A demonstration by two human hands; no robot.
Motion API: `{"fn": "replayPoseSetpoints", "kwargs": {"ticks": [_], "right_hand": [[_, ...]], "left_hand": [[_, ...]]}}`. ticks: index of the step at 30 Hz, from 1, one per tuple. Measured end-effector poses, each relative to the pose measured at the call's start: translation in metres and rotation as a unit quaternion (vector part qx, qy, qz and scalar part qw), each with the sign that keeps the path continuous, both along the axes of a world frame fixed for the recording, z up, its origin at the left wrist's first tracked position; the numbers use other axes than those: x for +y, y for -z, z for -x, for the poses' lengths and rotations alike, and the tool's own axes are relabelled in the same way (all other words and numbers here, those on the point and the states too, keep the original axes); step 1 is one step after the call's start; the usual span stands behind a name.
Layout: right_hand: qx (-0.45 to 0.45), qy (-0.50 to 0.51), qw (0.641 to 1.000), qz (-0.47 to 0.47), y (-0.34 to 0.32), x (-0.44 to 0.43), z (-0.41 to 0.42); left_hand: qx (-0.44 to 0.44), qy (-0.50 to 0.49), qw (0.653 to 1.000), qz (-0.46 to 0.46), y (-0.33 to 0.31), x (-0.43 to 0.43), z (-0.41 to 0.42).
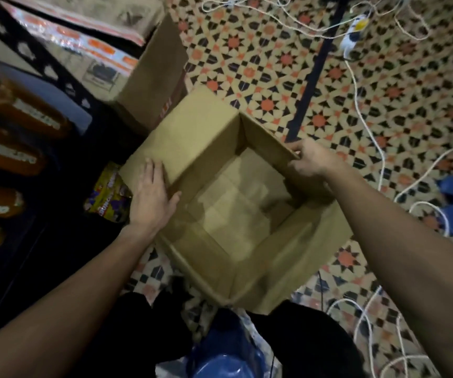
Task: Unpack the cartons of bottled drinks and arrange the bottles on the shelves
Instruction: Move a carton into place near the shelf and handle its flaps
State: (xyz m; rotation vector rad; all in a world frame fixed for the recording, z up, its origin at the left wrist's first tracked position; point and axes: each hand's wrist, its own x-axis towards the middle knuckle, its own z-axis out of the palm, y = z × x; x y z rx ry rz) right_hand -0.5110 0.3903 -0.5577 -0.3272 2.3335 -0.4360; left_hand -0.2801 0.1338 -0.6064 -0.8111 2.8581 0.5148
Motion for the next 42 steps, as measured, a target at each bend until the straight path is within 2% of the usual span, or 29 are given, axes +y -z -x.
{"fn": "replayPoseSetpoints", "kwargs": {"ticks": [6, 9, 12, 19, 24, 29, 34, 42], "right_hand": [[-0.008, 0.068, 0.998, 0.001, -0.078, 0.045, 0.049], [-0.009, 0.091, 0.996, 0.001, -0.105, 0.060, 0.076], [0.002, 0.108, 0.994, 0.018, -0.130, 0.067, 0.108], [0.033, 0.114, 0.992, 0.030, -0.175, 0.054, 0.174], [0.038, 0.090, 0.995, 0.020, -0.192, 0.016, 0.220], [0.042, 0.063, 0.997, 0.030, -0.204, -0.035, 0.274], [0.060, -0.005, 0.998, 0.010, -0.224, -0.111, 0.360], [0.097, -0.117, 0.988, 0.033, -0.246, -0.243, 0.478]], "left_hand": [[-0.048, -0.049, 0.997, -0.035, -0.073, 0.028, 0.056], [-0.079, -0.151, 0.974, -0.146, -0.105, 0.033, 0.094], [-0.119, -0.182, 0.961, -0.169, -0.133, 0.033, 0.133], [-0.055, -0.188, 0.965, -0.176, -0.195, 0.012, 0.208], [-0.032, -0.189, 0.970, -0.147, -0.227, -0.012, 0.247], [-0.047, -0.200, 0.970, -0.126, -0.248, -0.050, 0.286], [-0.039, -0.227, 0.967, -0.111, -0.274, -0.103, 0.353], [0.014, -0.331, 0.934, -0.137, -0.302, -0.176, 0.418]]}}
